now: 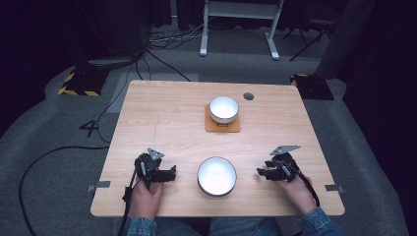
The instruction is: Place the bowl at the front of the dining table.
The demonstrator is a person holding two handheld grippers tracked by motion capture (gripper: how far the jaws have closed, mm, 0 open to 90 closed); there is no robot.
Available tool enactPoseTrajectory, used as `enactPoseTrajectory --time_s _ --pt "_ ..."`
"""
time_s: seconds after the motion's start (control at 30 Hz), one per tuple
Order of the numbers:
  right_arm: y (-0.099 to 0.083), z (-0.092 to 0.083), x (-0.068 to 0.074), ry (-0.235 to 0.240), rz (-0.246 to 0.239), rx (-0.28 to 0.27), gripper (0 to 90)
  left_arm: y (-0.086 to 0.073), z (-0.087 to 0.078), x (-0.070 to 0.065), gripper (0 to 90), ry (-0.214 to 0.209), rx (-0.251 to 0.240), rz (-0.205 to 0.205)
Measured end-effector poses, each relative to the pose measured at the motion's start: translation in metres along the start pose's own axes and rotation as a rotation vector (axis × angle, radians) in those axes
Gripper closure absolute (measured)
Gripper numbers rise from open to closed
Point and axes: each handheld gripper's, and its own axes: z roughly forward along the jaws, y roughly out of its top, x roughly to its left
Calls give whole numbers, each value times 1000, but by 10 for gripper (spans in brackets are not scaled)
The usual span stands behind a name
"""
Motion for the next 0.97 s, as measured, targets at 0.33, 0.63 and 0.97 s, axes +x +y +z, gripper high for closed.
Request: enactPoseTrajectory --time_s 0.33,0.63,0.97 --pt "-18 3 15 -53 -30 -114 442 0 0 0 50 1 0 0" --pt "-32 6 15 -52 -53 -218 374 0 0 0 50 2 0 1" --pt "-32 7 14 -63 -54 -205 299 0 0 0 50 3 -1 1"
